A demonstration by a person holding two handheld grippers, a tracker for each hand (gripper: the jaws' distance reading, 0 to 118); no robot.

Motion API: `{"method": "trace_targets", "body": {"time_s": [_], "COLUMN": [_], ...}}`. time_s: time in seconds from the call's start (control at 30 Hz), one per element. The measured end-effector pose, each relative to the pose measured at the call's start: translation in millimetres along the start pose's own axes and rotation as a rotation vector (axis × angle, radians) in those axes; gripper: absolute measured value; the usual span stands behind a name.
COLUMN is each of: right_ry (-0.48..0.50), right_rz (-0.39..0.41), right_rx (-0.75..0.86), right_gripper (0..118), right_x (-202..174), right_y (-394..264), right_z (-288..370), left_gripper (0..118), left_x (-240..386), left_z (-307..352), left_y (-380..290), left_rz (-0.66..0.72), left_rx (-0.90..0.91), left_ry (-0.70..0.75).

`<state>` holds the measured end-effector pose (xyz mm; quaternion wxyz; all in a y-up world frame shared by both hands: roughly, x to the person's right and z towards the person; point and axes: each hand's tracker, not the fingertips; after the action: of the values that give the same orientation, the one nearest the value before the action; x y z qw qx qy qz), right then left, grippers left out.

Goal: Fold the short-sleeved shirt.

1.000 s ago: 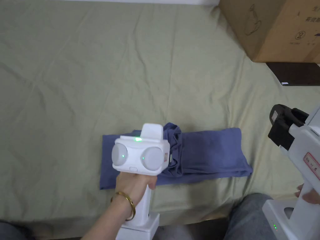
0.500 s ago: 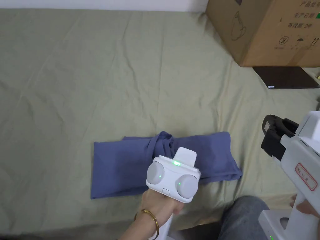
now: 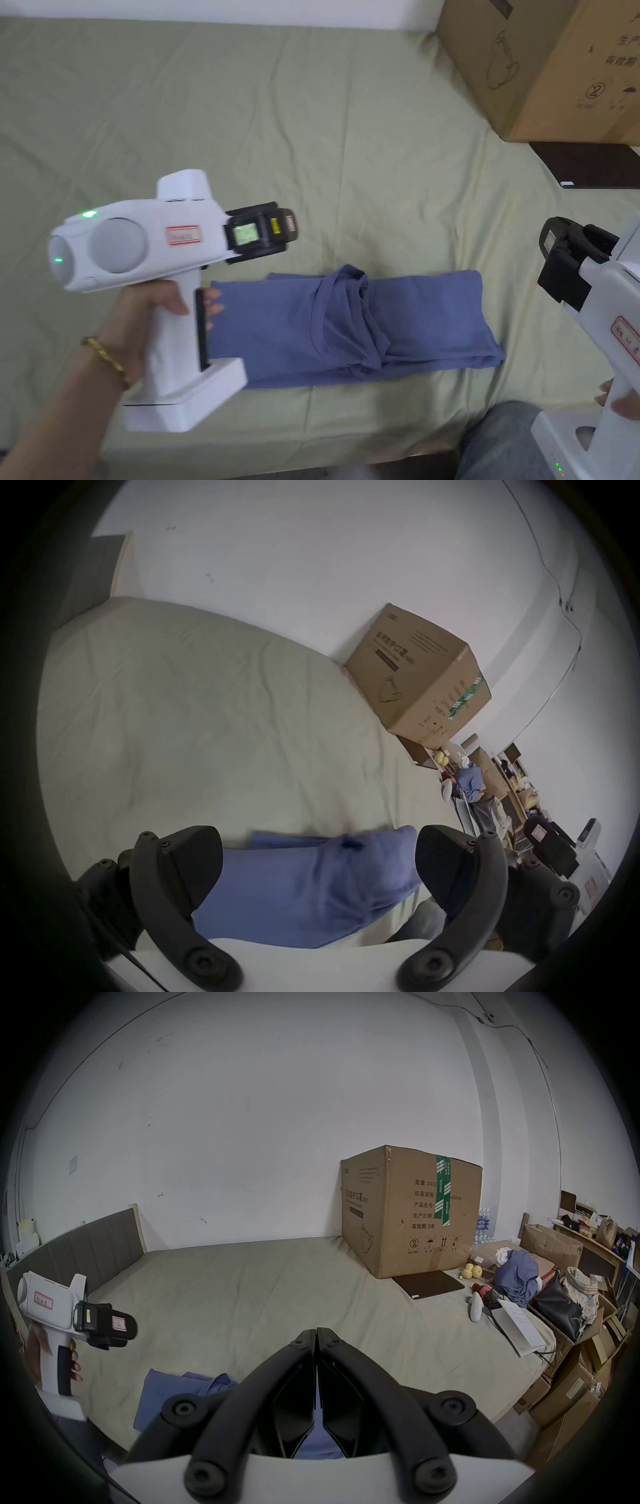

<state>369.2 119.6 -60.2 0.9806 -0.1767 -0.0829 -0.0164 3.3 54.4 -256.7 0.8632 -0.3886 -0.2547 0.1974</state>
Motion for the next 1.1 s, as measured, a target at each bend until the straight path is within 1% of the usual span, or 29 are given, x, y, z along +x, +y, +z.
{"method": "trace_targets", "body": {"time_s": [0.13,0.2,0.23,0.27,0.33,0.47,0.5,0.63,0.67,0.7,0.73,0.77,0.8,0.87,0.93,1.0,1.1], "right_ry": [0.01,0.017,0.017,0.019,0.013,0.005,0.001,-0.012,-0.015,-0.015,-0.014,-0.013,-0.013,-0.015,-0.013,-0.009,-0.001], "right_rz": [0.006,0.012,0.018,0.026,0.034,0.036,0.039,0.044,0.044,0.045,0.044,0.044,0.044,0.041,0.037,0.042,0.047], "right_rx": [-0.013,-0.02,-0.024,-0.026,-0.03,-0.044,-0.047,-0.057,-0.06,-0.063,-0.066,-0.071,-0.074,-0.079,-0.082,-0.088,-0.09], "right_gripper": [0,0,0,0,0,0,0,0,0,0,0,0,0,0,0,0,0], "right_x": [-8.3,-13.2,-15.4,-17.3,-20.7,-22.2,-22.4,-21.1,-20.6,-19.8,-19.2,-18.6,-18.4,-18.2,-18.6,-19.4,-20.5], "right_y": [0.0,0.2,0.5,0.8,1.0,1.1,1.2,1.0,1.0,0.9,0.6,0.2,-0.2,-1.5,-2.2,-2.9,-3.4], "right_z": [-4.3,-6.0,-6.9,-7.9,-9.6,-12.4,-12.5,-11.7,-11.5,-11.1,-11.1,-11.4,-11.9,-13.1,-13.2,-14.3,-16.1], "left_gripper": [115,115,115,115,115,115,114,114,112,97,74,45,22,20,16,15,14], "left_x": [-75.4,-103.9,-109.7,-114.4,-122.4,-123.2,-119.8,-104.8,-103.4,-102.8,-102.4,-101.8,-97.8,-88.9,-83.2,-74.5,-63.6], "left_z": [-1.0,-2.9,-2.4,-4.4,-9.5,-27.4,-31.3,-43.6,-45.6,-46.0,-46.9,-49.3,-51.5,-53.4,-51.9,-42.5,-21.4], "left_y": [-10.8,-26.3,-35.4,-43.3,-58.1,-77.5,-79.6,-83.9,-82.9,-81.9,-81.5,-80.1,-81.2,-82.9,-75.1,-64.4,-48.3], "left_rz": [0.173,0.25,0.266,0.268,0.275,0.372,0.377,0.335,0.343,0.371,0.391,0.414,0.39,0.315,0.351,0.381,0.319], "left_rx": [-0.151,-0.158,-0.157,-0.158,-0.149,-0.23,-0.249,-0.216,-0.218,-0.221,-0.222,-0.239,-0.25,-0.272,-0.278,-0.288,-0.267], "left_ry": [-0.066,-0.074,-0.072,-0.044,-0.046,-0.163,-0.183,-0.16,-0.165,-0.194,-0.228,-0.248,-0.187,-0.136,-0.093,-0.019,0.007]}}
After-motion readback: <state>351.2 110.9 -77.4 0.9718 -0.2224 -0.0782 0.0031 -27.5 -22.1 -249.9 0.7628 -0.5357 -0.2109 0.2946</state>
